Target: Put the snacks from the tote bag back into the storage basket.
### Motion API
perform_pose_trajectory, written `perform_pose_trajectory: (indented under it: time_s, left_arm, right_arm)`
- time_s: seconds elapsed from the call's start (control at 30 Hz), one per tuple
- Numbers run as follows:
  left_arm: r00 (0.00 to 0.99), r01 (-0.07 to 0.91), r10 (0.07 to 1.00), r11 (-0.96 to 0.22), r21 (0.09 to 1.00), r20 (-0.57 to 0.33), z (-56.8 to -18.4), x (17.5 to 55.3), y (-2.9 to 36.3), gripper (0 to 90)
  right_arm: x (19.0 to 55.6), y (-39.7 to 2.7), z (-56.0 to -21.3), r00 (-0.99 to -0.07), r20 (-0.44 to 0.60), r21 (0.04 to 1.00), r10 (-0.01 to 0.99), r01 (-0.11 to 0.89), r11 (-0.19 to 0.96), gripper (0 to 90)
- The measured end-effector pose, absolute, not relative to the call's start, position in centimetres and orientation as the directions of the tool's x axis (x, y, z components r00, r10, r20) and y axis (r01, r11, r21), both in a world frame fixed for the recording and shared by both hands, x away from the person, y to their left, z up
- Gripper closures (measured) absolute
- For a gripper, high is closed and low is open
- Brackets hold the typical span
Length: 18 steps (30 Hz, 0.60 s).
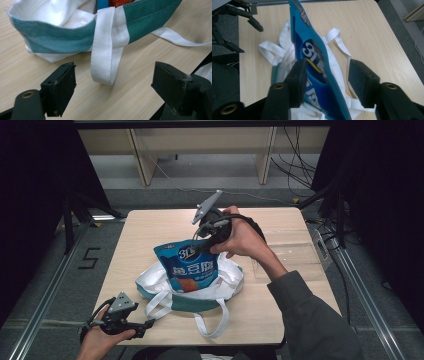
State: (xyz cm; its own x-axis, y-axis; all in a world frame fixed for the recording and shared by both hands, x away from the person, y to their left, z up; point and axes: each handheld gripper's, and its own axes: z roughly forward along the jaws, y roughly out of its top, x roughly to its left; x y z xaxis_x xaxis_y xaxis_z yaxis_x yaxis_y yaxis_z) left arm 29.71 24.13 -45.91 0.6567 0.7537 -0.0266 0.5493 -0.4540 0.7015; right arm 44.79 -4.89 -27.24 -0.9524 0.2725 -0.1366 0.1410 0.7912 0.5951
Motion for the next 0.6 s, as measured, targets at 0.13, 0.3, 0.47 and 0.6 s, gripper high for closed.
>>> perform_pose_trajectory:
  time_s: [0.13, 0.3, 0.47, 0.6]
  left_arm:
    - [0.656, 0.547, 0.754, -0.456, 0.702, -0.022, -45.9, 29.7, 24.2, 18.9]
    - [0.652, 0.543, 0.758, -0.445, 0.712, -0.023, -46.0, 29.7, 24.1, 19.0]
    - [0.656, 0.547, 0.754, -0.450, 0.706, -0.027, -45.9, 29.7, 24.1, 19.0]
    - [0.643, 0.553, 0.765, -0.426, 0.716, -0.040, -46.0, 29.7, 24.0, 19.0]
  right_arm:
    - [45.4, -3.5, -27.3, -0.965, -0.127, 0.568, 0.229, 0.119, 0.814, 59.9]
    - [45.8, -2.6, -27.8, -0.972, -0.122, 0.537, 0.203, 0.108, 0.837, 68.5]
    - [46.0, -1.9, -28.2, -0.976, -0.106, 0.494, 0.190, 0.114, 0.862, 75.0]
    - [46.5, -1.3, -28.6, -0.981, -0.127, 0.450, 0.149, 0.077, 0.890, 79.3]
